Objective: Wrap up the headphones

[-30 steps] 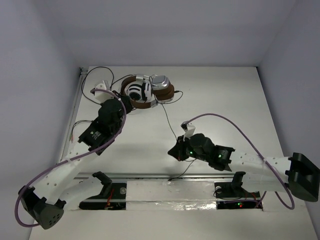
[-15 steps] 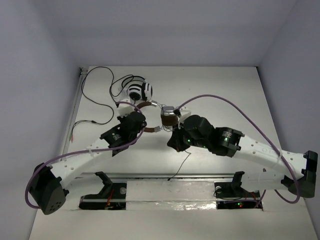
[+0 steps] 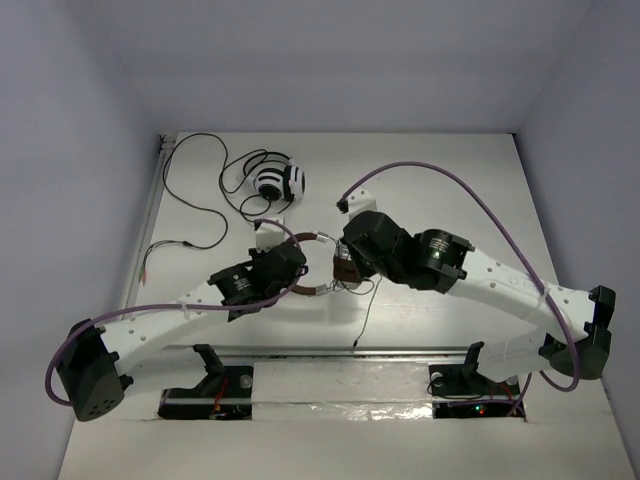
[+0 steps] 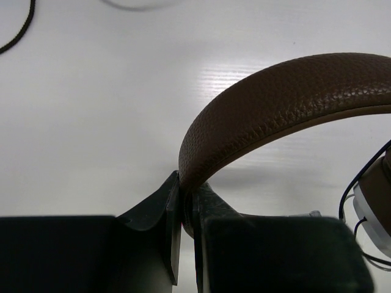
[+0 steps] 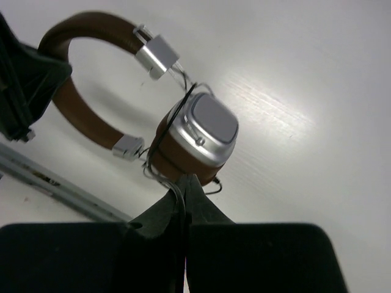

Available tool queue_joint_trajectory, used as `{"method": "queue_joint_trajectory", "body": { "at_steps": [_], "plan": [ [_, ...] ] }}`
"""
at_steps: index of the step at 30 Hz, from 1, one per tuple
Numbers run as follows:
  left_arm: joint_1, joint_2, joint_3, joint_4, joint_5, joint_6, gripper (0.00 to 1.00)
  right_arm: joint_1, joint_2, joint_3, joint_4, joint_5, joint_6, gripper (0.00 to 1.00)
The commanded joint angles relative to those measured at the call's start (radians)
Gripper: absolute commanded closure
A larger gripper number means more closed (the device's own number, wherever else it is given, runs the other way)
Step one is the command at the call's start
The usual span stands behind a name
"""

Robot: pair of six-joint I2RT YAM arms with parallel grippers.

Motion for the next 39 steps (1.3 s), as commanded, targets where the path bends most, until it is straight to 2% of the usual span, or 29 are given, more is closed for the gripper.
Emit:
{"method": "queue_joint_trajectory", "body": {
  "at_steps": [1,11,18,20,24,31,34,39],
  "plan": [
    [-0.027,-0.012,0.048,-0.043,0.052,-0.009,1.00,-0.013,0.012,0.075,0.018,0.149,-0.080,1.00],
    [-0.047,-0.109,0.028,0.006,0.211,0.065,1.00,-0.118,0.074,0.043,0.138,0.293,-0.175,0.96],
    [-0.047,-0.163,0.061,-0.008,0.284,0.105,1.00,-0.197,0.080,0.014,0.213,0.295,-0.192,0.78],
    [-0.047,-0.177,0.078,-0.008,0.297,0.111,1.00,-0.220,0.078,0.002,0.228,0.272,-0.180,0.77],
    [-0.047,-0.206,0.106,-0.020,0.301,0.114,1.00,-0.281,0.052,-0.059,0.323,0.191,-0.106,0.76],
    [-0.047,-0.253,0.152,0.032,0.359,0.130,1.00,-0.372,-0.021,-0.289,0.581,-0.169,0.004,0.76],
    [-0.047,-0.253,0.179,0.040,0.388,0.136,1.00,-0.392,-0.044,-0.383,0.682,-0.219,0.026,0.78],
    [-0.047,-0.263,0.225,0.026,0.331,0.125,1.00,-0.392,-0.109,-0.531,0.833,-0.311,0.086,0.80]
  ]
}}
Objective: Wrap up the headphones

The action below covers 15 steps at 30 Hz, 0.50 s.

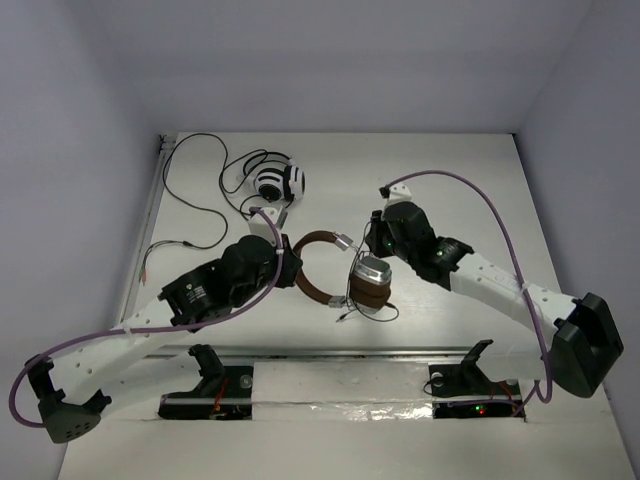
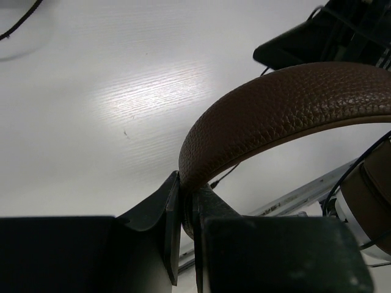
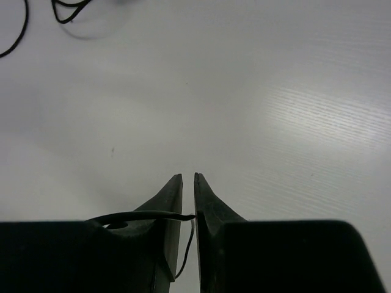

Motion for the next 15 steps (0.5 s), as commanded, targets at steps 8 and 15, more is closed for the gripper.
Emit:
{"method": "queue_joint_trajectory", "body": {
  "at_steps": [8,15],
  "plan": [
    [0.006,-0.004,0.172,0.093,-0.043,-0.042,1.00,-0.015,-0.065,-0.256,0.577,-0.320,0.132,0.78],
    [0.006,0.005,0.205,0.138,-0.050,-0.061,1.00,-0.015,0.047,-0.318,0.757,-0.331,0.201,0.75]
  ]
}}
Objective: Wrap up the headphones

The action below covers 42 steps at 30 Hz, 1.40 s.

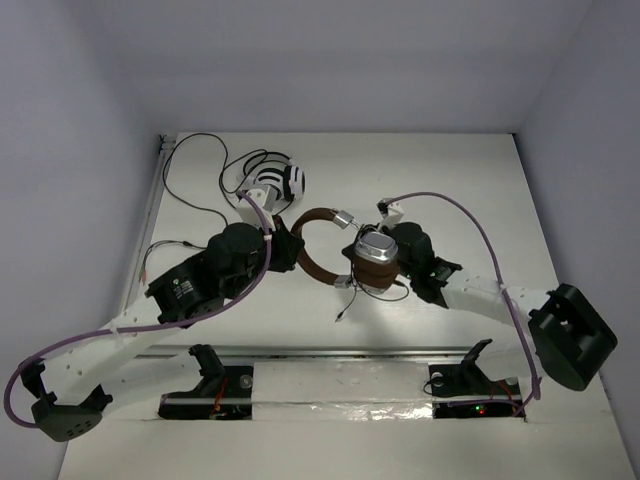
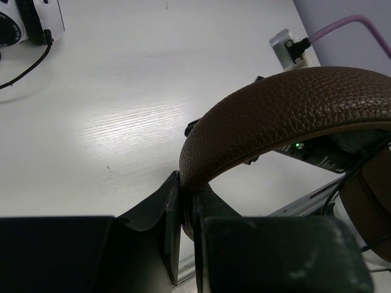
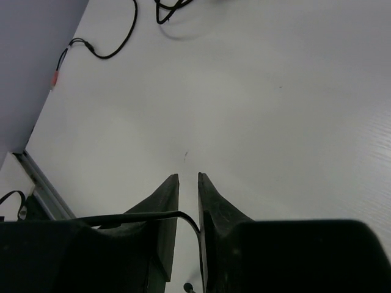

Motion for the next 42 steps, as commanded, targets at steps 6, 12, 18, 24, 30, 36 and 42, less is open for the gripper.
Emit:
{"method": "queue_joint_trajectory", "body": {
  "at_steps": [6,12,18,24,30,36,42],
  "plan": [
    [0.014,-0.005,0.095,0.132,-0.053,-0.047,1.00,-0.007,0.114,-0.094,0.317,-0.059,0.129,0.74],
    [0.023,0.024,0.138,0.155,-0.065,-0.038,1.00,-0.007,0.113,-0.181,0.426,-0.027,0.182,0.71],
    [0.034,0.056,0.179,0.175,-0.082,-0.030,1.00,-0.007,0.163,-0.224,0.502,-0.027,0.215,0.71],
    [0.108,0.099,0.187,0.216,-0.057,-0.043,1.00,-0.007,0.189,-0.270,0.552,-0.019,0.250,0.71],
    [0.203,0.168,0.147,0.294,-0.028,-0.069,1.00,0.002,0.224,-0.302,0.586,-0.012,0.270,0.76],
    [0.272,0.265,0.115,0.359,-0.037,-0.086,1.00,0.059,0.199,-0.296,0.507,-0.012,0.285,1.00],
    [0.321,0.400,0.108,0.394,-0.126,-0.083,1.00,0.260,0.097,-0.191,0.221,0.088,0.282,1.00]
  ]
}}
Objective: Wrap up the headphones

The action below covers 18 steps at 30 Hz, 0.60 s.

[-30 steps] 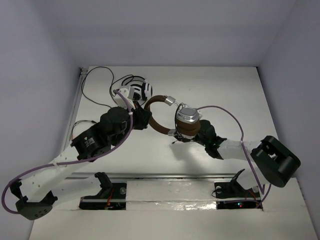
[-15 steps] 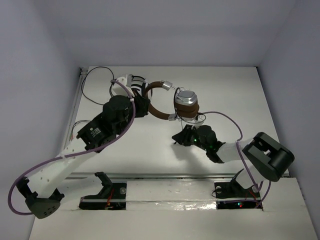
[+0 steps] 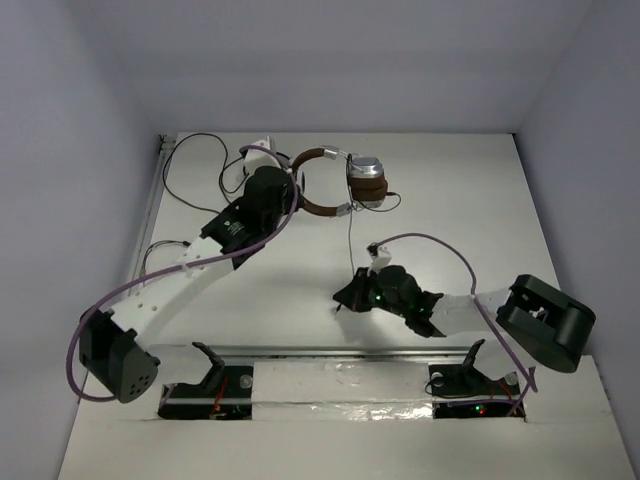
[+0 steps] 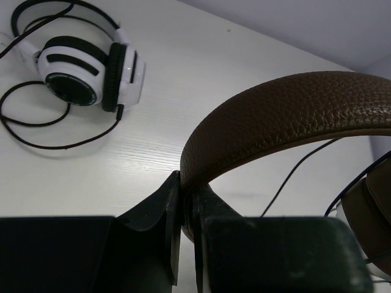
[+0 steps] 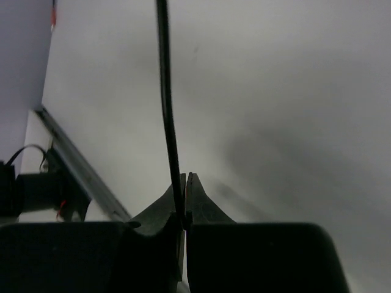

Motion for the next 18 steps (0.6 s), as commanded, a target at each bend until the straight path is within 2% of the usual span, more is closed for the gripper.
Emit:
{"method": "queue_joint_trajectory", "body": {
  "at_steps": [1,3,6,7,10,12,15,18],
  "plan": [
    [0.029,0.055,-0.002,0.125,-0.083,-0.031,1.00,0.105,-0.067,0.092,-0.178,0.064,0.003,1.00],
    [0.029,0.086,-0.002,0.126,-0.111,-0.028,1.00,0.149,-0.076,0.150,-0.247,0.067,0.005,1.00],
    [0.029,0.128,-0.022,0.132,-0.154,-0.011,1.00,0.217,-0.099,0.228,-0.439,0.090,-0.013,1.00],
    [0.029,0.140,-0.031,0.128,-0.168,-0.008,1.00,0.243,-0.112,0.288,-0.550,0.099,-0.032,1.00],
    [0.029,0.148,-0.088,0.126,-0.197,0.014,1.00,0.261,-0.168,0.398,-0.744,0.107,-0.081,1.00],
    [0.029,0.148,-0.144,0.125,-0.215,0.018,1.00,0.262,-0.199,0.459,-0.819,0.113,-0.115,1.00],
    [0.020,0.128,-0.233,0.131,-0.202,0.003,1.00,0.262,-0.212,0.583,-0.963,0.212,-0.211,1.00],
    [-0.003,0.111,-0.305,0.131,-0.192,-0.009,1.00,0.252,-0.179,0.704,-1.007,0.311,-0.272,1.00]
  ]
}}
